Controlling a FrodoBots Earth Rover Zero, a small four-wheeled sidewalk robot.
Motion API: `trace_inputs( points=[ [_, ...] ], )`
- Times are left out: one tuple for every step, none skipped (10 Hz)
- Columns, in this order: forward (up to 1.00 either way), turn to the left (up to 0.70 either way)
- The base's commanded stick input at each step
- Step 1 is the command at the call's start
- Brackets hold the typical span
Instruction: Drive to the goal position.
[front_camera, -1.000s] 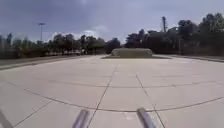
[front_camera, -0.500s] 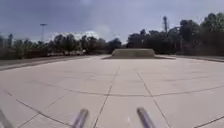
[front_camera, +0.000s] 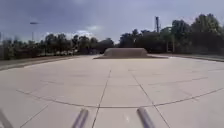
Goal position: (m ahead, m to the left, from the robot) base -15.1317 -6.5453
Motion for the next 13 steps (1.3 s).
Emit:
trace_inputs(
  points=[
    [0.70, -0.35],
    [0.70, -0.35],
    [0.70, -0.34],
    [0.70, -0.24],
    [0.70, 0.00],
    [0.70, 0.00],
    [0.70, 0.00],
    [0.70, 0.00],
    [0.70, 0.00],
    [0.70, 0.00],
    [0.70, 0.00],
    [0.70, 0.00],
    [0.70, 0.00]
  ],
)
